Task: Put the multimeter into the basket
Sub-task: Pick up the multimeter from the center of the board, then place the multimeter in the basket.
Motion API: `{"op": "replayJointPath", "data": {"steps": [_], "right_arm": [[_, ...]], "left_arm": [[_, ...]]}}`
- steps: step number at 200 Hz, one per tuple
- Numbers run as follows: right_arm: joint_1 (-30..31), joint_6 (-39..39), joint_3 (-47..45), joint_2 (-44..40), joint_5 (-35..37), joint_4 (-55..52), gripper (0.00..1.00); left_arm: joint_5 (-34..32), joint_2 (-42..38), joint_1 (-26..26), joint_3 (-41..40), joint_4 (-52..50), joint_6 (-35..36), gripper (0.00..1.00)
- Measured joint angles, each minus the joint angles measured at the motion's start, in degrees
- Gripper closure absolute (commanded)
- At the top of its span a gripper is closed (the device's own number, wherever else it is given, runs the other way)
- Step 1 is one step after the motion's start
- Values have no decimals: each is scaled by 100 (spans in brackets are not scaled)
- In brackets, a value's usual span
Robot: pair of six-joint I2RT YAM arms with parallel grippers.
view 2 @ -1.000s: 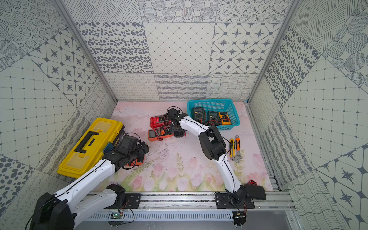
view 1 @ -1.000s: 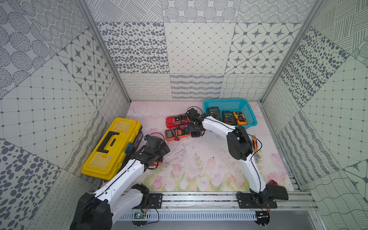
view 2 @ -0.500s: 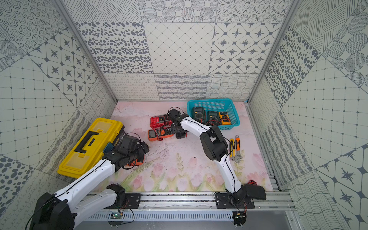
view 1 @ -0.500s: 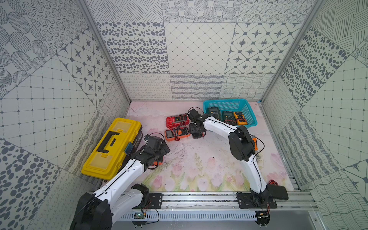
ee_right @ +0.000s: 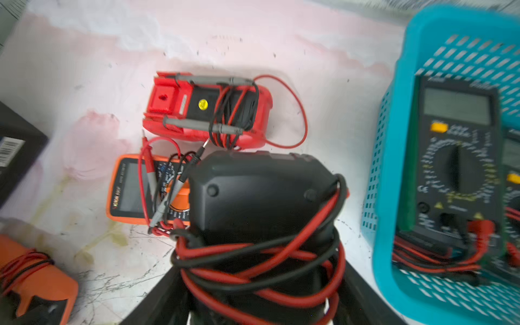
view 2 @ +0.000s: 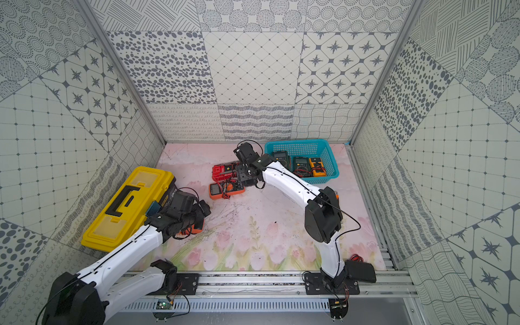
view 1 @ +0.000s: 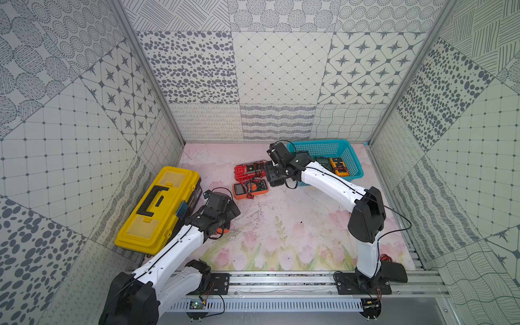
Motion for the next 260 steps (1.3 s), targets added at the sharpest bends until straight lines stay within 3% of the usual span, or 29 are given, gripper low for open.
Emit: {"op": "replayJointPath", "data": {"steps": [57, 140, 260], "right_arm": [[-925, -413, 48, -662, -13, -7, 82], [-2605, -761, 297, -424, -402, -278, 83], [-3228, -981, 330, 522, -999, -859, 78]], "left_arm": [[17, 17, 0, 0, 11, 0, 1], [15, 4, 0, 0, 9, 0, 1], [15, -2, 11, 15, 4, 17, 1]]}}
